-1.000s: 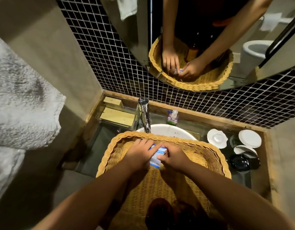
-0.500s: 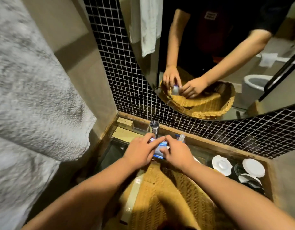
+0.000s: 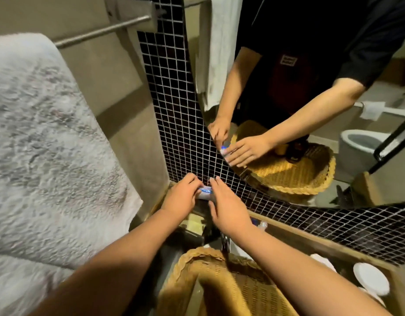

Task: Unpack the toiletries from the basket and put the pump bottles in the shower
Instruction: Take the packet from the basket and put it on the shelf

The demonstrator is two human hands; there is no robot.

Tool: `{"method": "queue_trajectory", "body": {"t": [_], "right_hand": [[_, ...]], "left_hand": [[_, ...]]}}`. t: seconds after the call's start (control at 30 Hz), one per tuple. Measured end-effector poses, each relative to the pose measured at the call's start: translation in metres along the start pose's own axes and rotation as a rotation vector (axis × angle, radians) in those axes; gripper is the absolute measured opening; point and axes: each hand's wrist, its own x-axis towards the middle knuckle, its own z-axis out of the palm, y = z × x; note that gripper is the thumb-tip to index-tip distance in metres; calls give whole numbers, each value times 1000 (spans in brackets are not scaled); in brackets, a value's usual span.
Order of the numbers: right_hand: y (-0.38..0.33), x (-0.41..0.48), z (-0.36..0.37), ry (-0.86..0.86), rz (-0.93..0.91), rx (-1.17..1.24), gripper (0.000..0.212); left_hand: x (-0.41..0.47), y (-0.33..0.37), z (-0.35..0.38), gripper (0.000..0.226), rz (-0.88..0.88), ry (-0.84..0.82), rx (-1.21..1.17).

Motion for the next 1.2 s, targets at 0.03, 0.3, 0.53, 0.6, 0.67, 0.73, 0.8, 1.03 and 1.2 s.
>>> {"method": "queue_trajectory", "body": {"t": [0.03,0.3,0.53,0.6,0.67,0.73,0.8,1.03,1.2], "right_hand": [[-2,1,6,-50,-43,-65,70],[0,13,55,-326,-51,-202,79],[-10,35,83,-523,-155,-604,71],[-13,39,91,-579,-161,-684,72],[-14,43,96,-612,-168,-748,70],[-14,46,101,-646,-155,-787,66],[-13,52,104,-690,-146,-827,63],[-7,60,109,-727,-74,-829,73],[-9,52,117,-644,-135,-863,68]], "left_hand": [[3,-8,3,21,-18,-5,7],[17,-58,48,27,-155,-151,75],[21,-79,87,33,-239,-219,54],[24,-84,96,28,-275,-260,70],[28,-90,103,31,-300,-332,95],[33,-93,111,35,-313,-384,109],[38,-94,118,34,-313,-397,114],[36,-97,134,31,-209,-308,-31],[26,-106,146,30,-215,-348,-20]]}}
